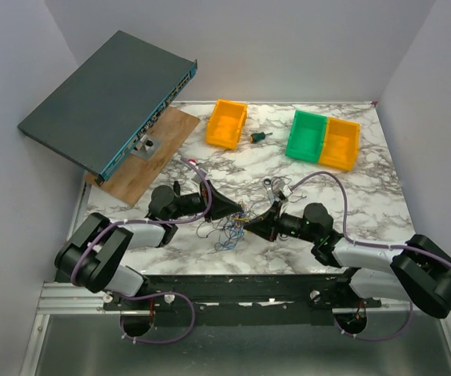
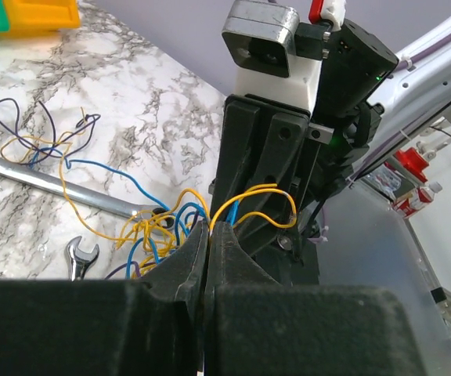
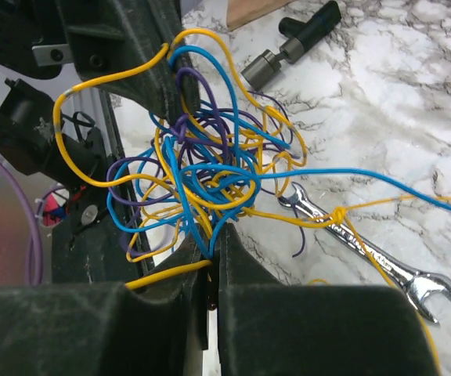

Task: Untangle the cables

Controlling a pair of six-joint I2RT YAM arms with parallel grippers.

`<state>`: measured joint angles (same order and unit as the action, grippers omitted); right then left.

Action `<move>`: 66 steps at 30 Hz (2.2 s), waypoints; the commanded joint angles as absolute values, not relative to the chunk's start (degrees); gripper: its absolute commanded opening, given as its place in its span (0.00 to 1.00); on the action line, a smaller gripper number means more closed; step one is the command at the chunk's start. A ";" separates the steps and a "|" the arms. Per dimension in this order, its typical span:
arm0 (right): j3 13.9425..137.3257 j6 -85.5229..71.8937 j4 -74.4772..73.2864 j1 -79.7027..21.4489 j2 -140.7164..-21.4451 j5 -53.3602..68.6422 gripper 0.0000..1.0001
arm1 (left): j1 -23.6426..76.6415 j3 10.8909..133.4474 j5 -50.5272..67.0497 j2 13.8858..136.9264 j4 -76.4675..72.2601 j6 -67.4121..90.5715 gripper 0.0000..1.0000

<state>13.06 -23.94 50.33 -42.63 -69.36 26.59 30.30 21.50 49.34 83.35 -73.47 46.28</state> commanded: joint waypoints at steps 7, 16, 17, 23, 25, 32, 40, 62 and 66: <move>12.69 -23.91 39.04 -42.52 -58.10 -2.76 0.01 | 30.39 19.74 31.15 67.38 -46.05 30.63 0.00; 8.86 -40.88 12.66 -42.43 -33.91 -59.38 0.01 | 27.65 16.88 2.39 54.08 -25.98 29.05 0.00; 8.35 -43.92 9.65 -42.41 -30.08 -63.17 0.01 | 27.47 15.87 0.58 51.99 -25.51 29.33 0.00; 4.29 -49.48 0.45 -42.44 -12.80 -71.67 0.01 | 27.42 12.40 -12.46 42.12 -21.01 30.71 0.00; 3.59 -45.97 2.79 -42.45 -11.10 -68.71 0.01 | 27.41 11.37 -11.82 41.28 -22.72 30.39 0.00; 4.28 -25.46 21.57 -42.39 -23.00 -37.69 0.65 | 27.38 15.56 5.38 49.86 -27.85 27.31 0.00; 10.01 -16.79 38.06 -42.52 -50.11 3.80 0.89 | 28.03 16.37 17.47 53.19 -33.37 26.12 0.00; 26.21 -20.25 32.22 -43.18 -80.16 7.06 0.01 | 30.15 15.21 23.84 51.47 -38.35 24.62 0.00; 21.72 -23.43 29.26 -43.15 -70.68 -16.47 0.01 | 30.15 15.05 8.72 47.08 -29.40 24.35 0.00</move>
